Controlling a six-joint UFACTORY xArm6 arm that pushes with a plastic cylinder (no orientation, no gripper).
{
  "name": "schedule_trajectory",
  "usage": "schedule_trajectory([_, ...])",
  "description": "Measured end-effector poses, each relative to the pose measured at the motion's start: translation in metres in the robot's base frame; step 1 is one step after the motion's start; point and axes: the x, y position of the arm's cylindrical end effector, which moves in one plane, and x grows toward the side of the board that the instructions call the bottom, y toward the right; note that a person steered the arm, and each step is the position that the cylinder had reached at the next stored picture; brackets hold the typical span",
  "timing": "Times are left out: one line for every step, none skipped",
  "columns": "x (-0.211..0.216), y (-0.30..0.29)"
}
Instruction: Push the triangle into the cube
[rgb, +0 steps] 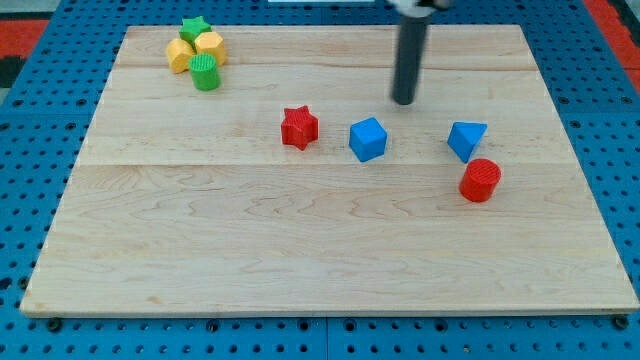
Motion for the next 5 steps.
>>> schedule_trajectory([0.045, 0.091])
schedule_trajectory([0.073, 0.050])
schedule_trajectory([0.082, -0.004])
schedule_trajectory([0.082, -0.020])
schedule_trajectory([0.082, -0.127])
